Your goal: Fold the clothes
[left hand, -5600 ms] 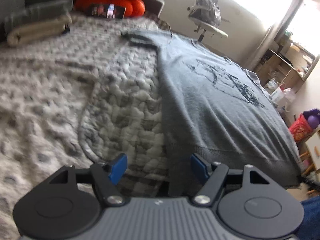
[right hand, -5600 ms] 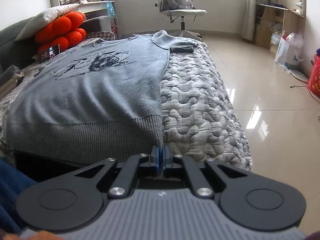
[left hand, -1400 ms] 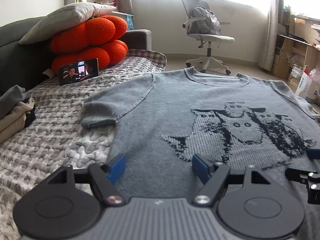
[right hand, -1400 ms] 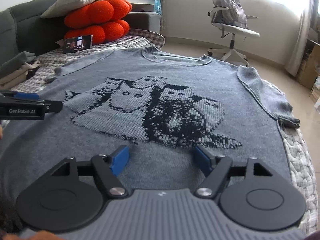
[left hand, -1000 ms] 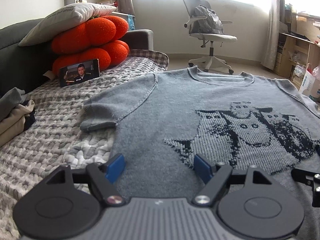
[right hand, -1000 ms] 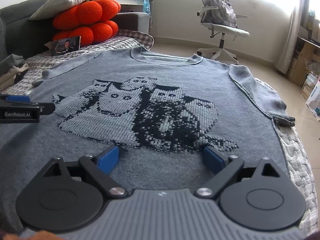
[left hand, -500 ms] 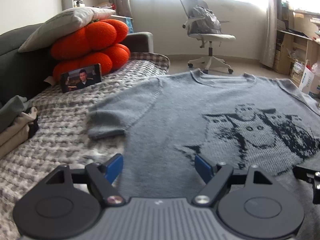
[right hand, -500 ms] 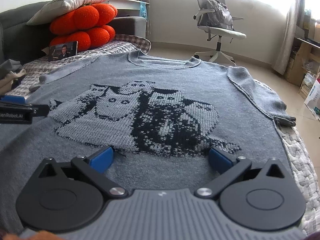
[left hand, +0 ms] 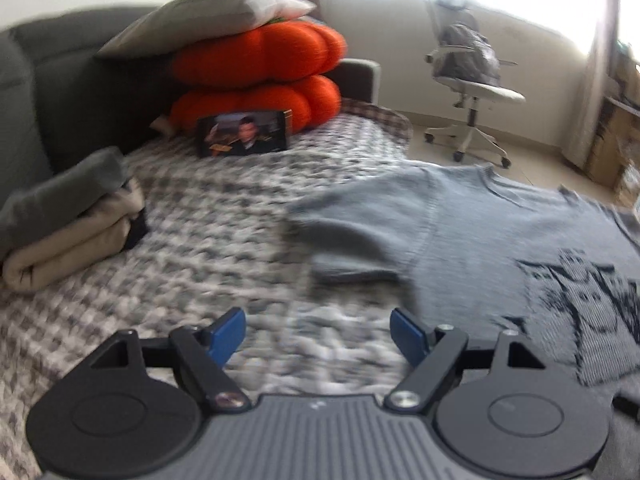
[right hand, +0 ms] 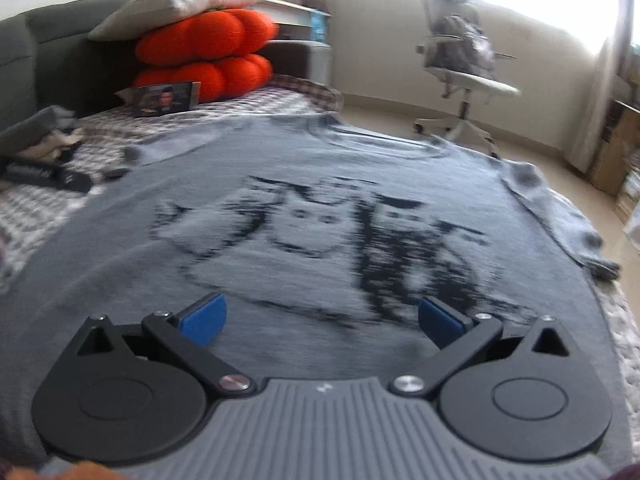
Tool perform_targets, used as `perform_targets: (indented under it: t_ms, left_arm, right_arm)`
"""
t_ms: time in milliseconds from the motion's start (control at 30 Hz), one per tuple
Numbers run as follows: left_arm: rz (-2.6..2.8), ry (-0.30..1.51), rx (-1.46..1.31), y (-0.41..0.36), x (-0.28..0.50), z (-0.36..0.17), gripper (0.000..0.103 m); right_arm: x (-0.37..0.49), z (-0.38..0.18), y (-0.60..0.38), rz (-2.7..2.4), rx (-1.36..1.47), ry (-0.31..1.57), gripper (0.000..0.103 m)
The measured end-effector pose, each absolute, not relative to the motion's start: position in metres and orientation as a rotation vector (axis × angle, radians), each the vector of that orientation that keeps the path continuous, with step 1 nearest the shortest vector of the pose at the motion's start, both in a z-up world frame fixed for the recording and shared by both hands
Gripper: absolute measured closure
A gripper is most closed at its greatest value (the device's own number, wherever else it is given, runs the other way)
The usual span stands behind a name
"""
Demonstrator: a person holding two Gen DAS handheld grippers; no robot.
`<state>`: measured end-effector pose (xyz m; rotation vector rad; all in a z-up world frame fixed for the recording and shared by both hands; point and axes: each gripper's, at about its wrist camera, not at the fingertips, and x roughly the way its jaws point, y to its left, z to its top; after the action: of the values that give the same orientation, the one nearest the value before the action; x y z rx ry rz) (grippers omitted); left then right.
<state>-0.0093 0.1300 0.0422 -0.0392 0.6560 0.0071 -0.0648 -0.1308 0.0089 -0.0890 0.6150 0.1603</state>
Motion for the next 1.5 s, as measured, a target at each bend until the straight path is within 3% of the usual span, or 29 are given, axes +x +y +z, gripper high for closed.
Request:
perform_targets:
  t_ms: [167,300,633,900,967,1000,1033,1100,1500]
  left_arm:
    - [0.005,0.671,-0.143,0.158,0.01,0.045,0.023]
    - [-0.06,0.672,-0.23,0.168,0.036,0.043,0.023]
    - [-0.068,0.714,-0.299,0.166,0.103,0.014,0.022]
    - [-0.052,0.682,-0.341,0.169,0.131,0.005,0.024]
    - [-0.034,0.673,-0.342,0.168,0.136,0.004,0.035]
    - [-0.022,0.667,-0.341,0.167,0.138,0.003,0.05]
    - [-0.017,0.661,-0.344,0.167,0.138,0.003,0.073]
    - [-0.027,0.657,-0.359,0.168,0.138,0.001,0.101]
    - [-0.023,0.614,-0.43,0.193,0.134,0.008,0.101]
  right_arm:
    - [-0.064,0.019,-0.091,0.295,-0.122,0.611,0.002]
    - [-0.064,0.023,-0.06,0.382,-0.167,0.607,0.014]
    - [-0.054,0.027,-0.015,0.55,-0.214,0.627,0.032]
    - [-0.042,0.021,-0.005,0.562,-0.209,0.633,0.033]
    - [-0.041,0.018,-0.006,0.557,-0.195,0.63,0.033]
    - [-0.042,0.018,-0.006,0.556,-0.19,0.628,0.033]
    - [-0.042,0.018,-0.006,0.556,-0.187,0.626,0.033]
    - [-0.042,0.019,-0.006,0.556,-0.182,0.624,0.033]
    - [-0.048,0.021,-0.006,0.58,-0.155,0.605,0.033]
